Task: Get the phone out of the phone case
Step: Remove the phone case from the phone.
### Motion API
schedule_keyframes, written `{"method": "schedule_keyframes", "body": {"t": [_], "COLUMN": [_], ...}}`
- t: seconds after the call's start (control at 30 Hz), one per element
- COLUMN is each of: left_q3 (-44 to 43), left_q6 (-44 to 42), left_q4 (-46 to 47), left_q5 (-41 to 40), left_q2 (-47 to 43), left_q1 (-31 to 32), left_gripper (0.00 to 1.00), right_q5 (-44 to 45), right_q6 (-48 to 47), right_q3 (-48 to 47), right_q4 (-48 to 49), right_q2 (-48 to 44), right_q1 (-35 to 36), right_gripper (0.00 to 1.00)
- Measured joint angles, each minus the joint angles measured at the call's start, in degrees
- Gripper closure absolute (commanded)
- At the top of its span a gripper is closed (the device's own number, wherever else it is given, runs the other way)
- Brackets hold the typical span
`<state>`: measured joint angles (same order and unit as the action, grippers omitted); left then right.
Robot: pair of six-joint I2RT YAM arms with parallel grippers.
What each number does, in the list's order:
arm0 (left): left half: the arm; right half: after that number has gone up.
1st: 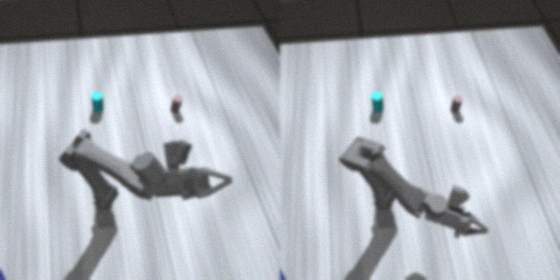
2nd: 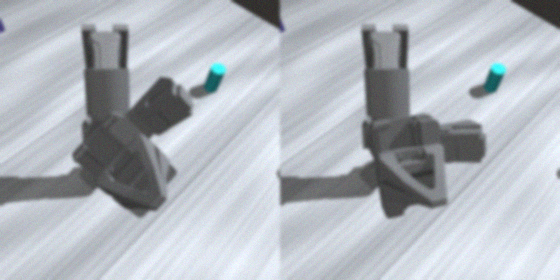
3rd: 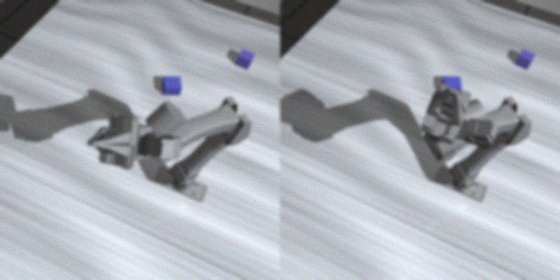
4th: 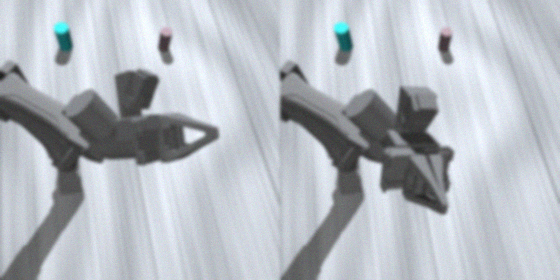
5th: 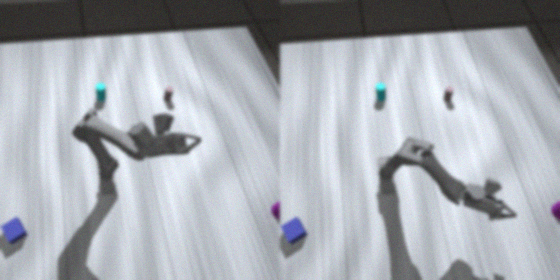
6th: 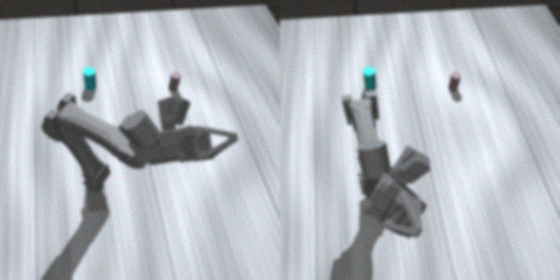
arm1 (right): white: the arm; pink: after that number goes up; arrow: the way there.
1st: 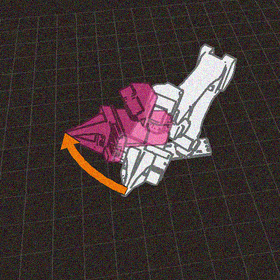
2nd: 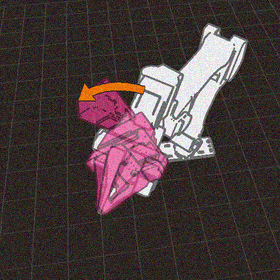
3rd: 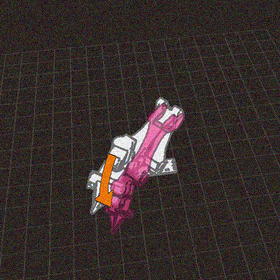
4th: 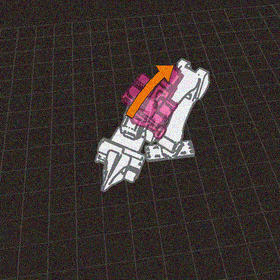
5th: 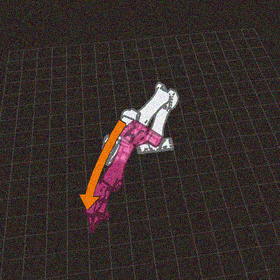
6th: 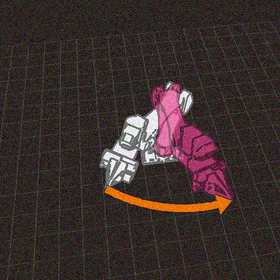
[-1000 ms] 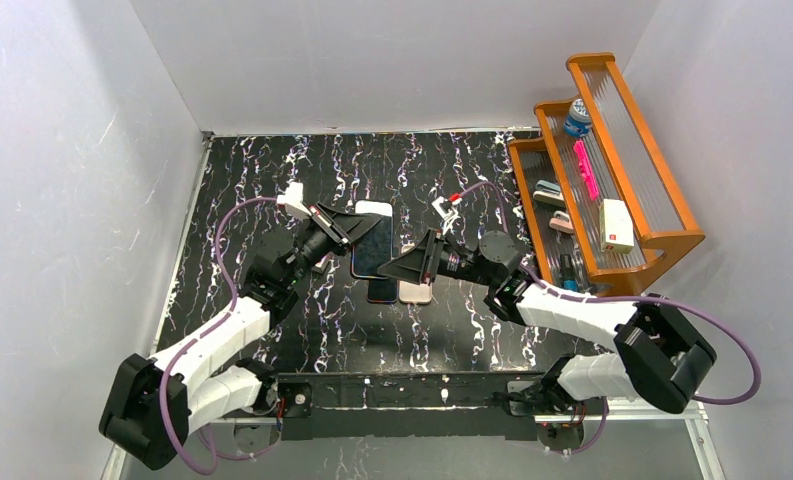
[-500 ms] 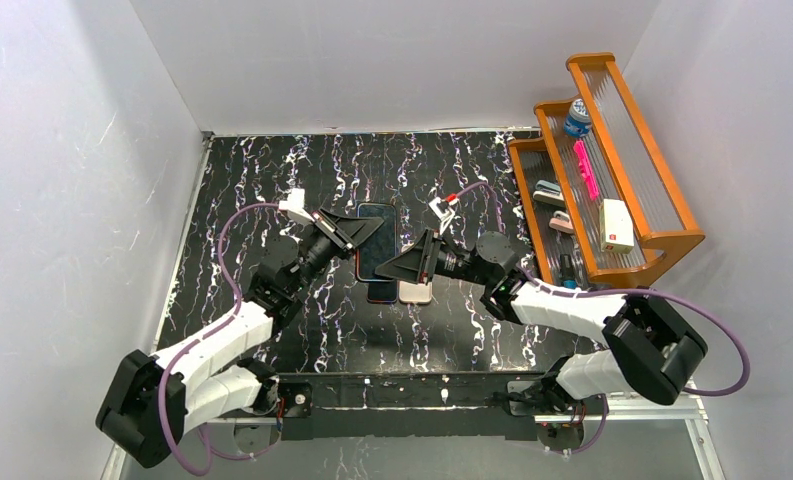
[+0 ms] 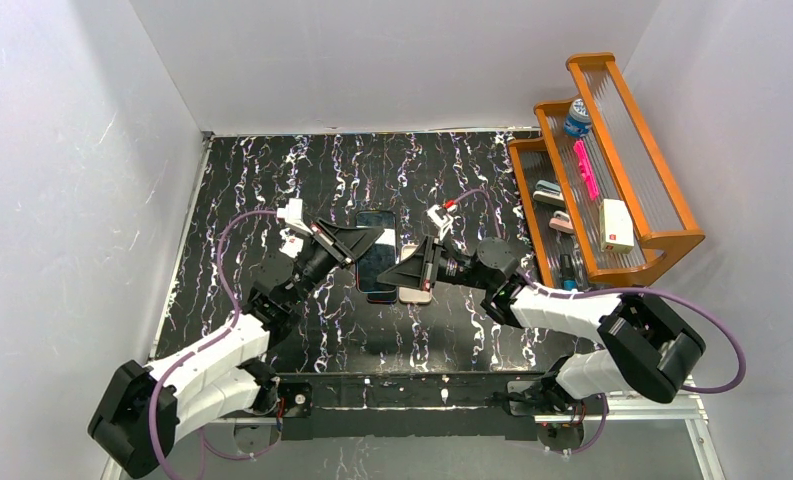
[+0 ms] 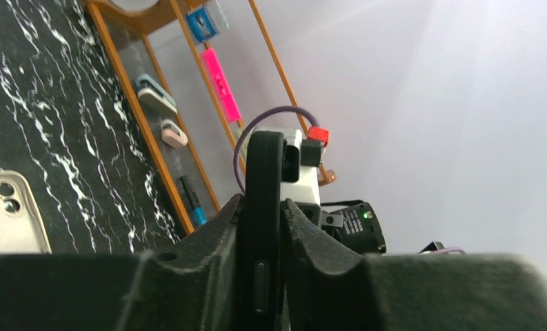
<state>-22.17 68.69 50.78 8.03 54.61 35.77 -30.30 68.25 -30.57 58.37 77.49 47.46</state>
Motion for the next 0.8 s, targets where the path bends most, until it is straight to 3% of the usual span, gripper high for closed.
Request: {"method": "schedule_keyframes", "body": {"t": [0.1,0.33,0.8], "left_q3": [0.39,1.66,6.95], "left_q6": [-0.44,-2.27,-10.16], "left_q4": [-0.26,-0.63,-6.54], "left_q5": [1.31,4.33,2.56], "left_q2": [-0.17,-1.75,-13.66], "left_q1": [0.79,2.25,2.75], "left_gripper": [0.5,0.2,0.18], "right_q5": [0.11,2.29,8.7], "right_q6": [-0.55,-0.94,-0.94], "right_q3": [0.61,1.44,2.54], "right_q4": [0.46,-1.64,-6.43], "right_q2": [-0.2,-0.79,-7.34], "right_q1": [0.04,-0.22,-3.17], "right_gripper": [0.99,0.99,0.99]}}
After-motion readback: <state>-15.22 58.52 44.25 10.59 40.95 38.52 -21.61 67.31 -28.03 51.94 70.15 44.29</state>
